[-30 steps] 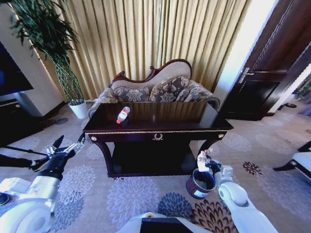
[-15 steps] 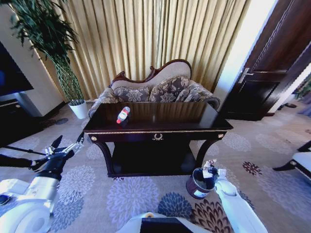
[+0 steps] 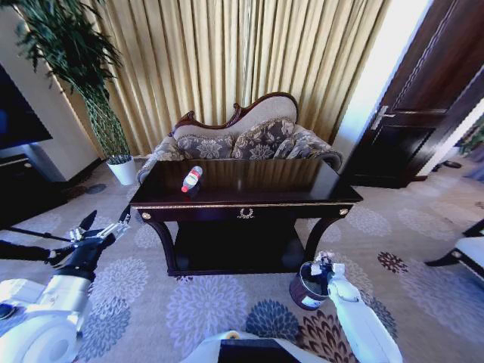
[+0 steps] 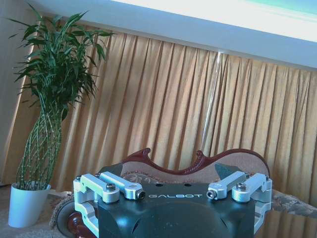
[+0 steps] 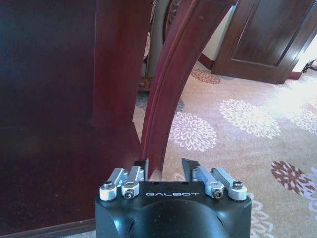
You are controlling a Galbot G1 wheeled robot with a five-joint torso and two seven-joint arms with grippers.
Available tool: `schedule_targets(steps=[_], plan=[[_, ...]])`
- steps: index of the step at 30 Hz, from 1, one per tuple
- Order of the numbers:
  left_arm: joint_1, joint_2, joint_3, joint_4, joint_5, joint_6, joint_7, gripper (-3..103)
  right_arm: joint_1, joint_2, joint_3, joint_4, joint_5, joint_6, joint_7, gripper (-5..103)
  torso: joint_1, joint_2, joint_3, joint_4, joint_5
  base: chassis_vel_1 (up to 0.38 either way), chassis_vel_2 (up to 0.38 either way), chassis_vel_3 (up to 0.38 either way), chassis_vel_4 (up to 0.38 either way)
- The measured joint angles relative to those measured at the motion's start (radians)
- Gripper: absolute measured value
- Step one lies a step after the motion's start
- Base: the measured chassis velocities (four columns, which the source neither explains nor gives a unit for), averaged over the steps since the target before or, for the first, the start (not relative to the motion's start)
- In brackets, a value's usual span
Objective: Move to the front of the table and place the trash on the table into the trash bin.
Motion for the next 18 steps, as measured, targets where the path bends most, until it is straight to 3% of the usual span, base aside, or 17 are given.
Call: schedule_targets(steps=[11, 14, 15, 18], plan=[[0.002, 0.0, 0.0, 0.0, -0.002, -0.006, 0.003, 100, -0.008, -0.001, 0.0, 0.018, -0.006, 0.001, 0.001, 79, 0.0, 0.0, 0.0, 0.0, 0.0001, 0.0, 0.0, 0.0, 0.0], [0.002, 0.0, 0.0, 0.0, -0.002, -0.006, 0.004, 100, -0.009, 0.0, 0.0, 0.021, -0.006, 0.001, 0.002, 84, 0.0, 0.0, 0.0, 0.0001, 0.0, 0.0, 0.0, 0.0, 0.0], [0.002, 0.0, 0.0, 0.0, -0.002, -0.006, 0.004, 100, -0.01, 0.0, 0.0, 0.022, -0.006, 0.001, 0.002, 95, 0.0, 0.0, 0.0, 0.0001, 0.0001, 0.0, 0.0, 0.0, 0.0], [0.002, -0.001, 0.0, 0.0, -0.003, -0.006, 0.004, 100, -0.011, -0.001, 0.002, 0.022, -0.003, 0.001, 0.002, 98, 0.0, 0.0, 0.0, 0.0001, 0.0, 0.0, 0.0, 0.0, 0.0]])
